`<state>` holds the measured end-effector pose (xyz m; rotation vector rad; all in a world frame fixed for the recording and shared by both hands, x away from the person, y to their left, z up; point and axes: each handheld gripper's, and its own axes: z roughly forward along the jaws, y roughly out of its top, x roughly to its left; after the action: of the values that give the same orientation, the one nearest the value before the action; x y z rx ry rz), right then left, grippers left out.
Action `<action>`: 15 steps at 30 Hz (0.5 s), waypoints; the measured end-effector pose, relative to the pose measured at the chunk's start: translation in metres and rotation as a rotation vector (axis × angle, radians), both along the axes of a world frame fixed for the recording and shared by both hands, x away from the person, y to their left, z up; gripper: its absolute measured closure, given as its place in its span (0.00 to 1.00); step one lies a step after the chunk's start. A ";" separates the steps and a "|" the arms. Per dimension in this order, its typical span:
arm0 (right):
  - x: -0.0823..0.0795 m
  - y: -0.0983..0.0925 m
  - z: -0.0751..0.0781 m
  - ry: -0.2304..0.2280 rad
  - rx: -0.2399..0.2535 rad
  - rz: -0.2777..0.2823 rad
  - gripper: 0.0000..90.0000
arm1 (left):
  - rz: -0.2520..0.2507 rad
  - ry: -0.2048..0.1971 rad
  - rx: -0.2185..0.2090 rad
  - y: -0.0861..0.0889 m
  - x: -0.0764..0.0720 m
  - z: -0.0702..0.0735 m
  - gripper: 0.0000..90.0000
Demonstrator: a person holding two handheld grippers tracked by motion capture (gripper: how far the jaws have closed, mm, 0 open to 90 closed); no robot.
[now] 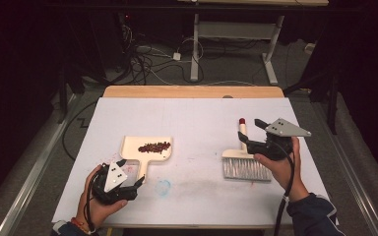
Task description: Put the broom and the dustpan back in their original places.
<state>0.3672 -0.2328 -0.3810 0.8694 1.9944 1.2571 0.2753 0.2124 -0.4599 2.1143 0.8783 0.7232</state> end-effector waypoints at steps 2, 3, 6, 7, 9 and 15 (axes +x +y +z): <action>-0.004 0.000 0.001 -0.008 -0.005 0.006 0.32 | -0.005 -0.014 0.017 0.000 0.001 -0.001 0.23; -0.006 0.000 0.001 -0.012 -0.010 0.008 0.32 | -0.006 -0.013 0.018 0.000 0.001 -0.001 0.23; -0.011 0.000 0.002 -0.022 -0.022 0.011 0.32 | -0.010 -0.012 0.013 0.000 0.001 -0.001 0.23; -0.013 -0.001 0.002 -0.022 -0.023 0.016 0.32 | -0.011 -0.010 0.015 0.000 0.001 -0.001 0.23; -0.016 -0.002 0.002 -0.026 -0.028 0.022 0.32 | -0.012 -0.009 0.020 -0.001 0.001 -0.001 0.23; -0.025 -0.004 0.003 -0.035 -0.035 0.046 0.32 | -0.018 -0.003 0.024 -0.001 0.002 -0.002 0.24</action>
<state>0.3418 -0.2370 -0.3777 0.7845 2.0128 1.2507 0.2768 0.2113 -0.4624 2.1389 0.8520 0.7307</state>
